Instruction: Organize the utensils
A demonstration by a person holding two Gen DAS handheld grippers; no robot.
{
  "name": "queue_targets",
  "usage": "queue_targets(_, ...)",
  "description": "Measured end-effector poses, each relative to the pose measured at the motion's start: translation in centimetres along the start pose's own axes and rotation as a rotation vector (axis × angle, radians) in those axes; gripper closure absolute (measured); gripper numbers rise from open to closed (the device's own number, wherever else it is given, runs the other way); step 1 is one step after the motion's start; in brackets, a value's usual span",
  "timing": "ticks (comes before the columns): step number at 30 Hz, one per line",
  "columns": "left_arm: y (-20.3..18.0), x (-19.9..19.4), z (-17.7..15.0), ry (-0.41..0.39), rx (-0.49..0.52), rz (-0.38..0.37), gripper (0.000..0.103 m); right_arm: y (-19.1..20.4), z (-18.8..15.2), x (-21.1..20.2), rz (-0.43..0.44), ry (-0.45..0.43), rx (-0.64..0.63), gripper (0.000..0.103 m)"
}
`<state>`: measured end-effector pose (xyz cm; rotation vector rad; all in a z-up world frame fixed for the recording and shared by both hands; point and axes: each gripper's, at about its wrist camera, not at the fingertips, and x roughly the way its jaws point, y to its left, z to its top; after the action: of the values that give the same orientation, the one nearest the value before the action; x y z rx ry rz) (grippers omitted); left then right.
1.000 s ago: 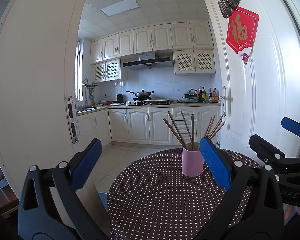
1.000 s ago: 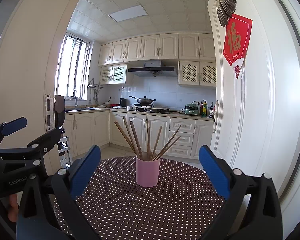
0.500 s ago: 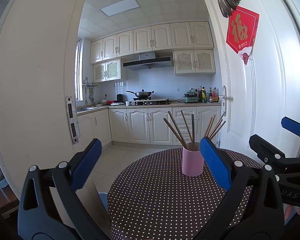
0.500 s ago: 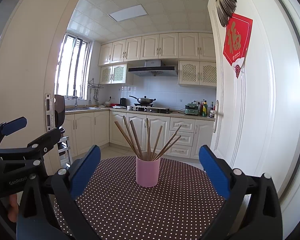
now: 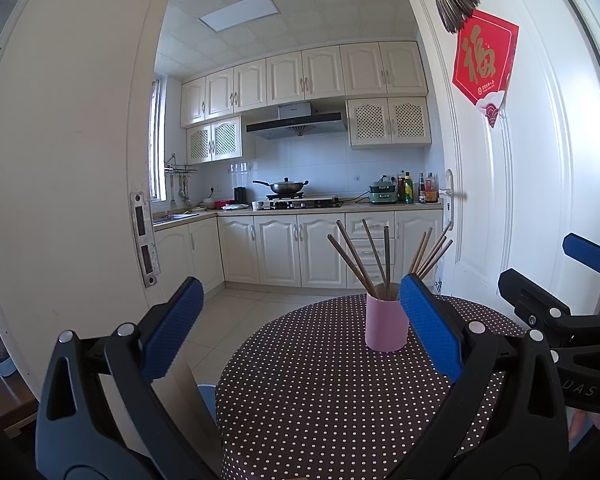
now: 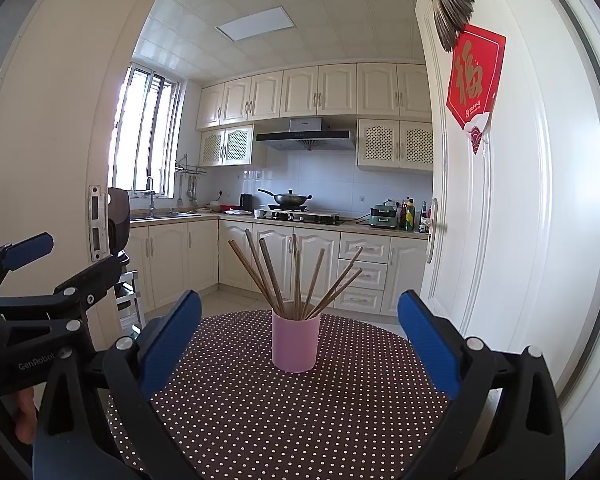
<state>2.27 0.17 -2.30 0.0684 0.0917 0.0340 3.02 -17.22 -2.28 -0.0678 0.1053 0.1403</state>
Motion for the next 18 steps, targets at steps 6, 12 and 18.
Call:
queue_targets(6,0.03,0.0,0.0,0.001,-0.001,-0.002,0.006,0.02,0.01,-0.05,-0.001,0.0,-0.001,0.008)
queue_targets(12,0.08,0.04,-0.01,0.002,-0.001,-0.002,0.006,0.03,-0.03,-0.05,-0.002,0.002,-0.002,0.008)
queue_targets(18,0.17,0.31,-0.11,0.013,-0.001,-0.001,0.006,-0.02,-0.19,0.16,-0.001,0.01,0.0,0.008)
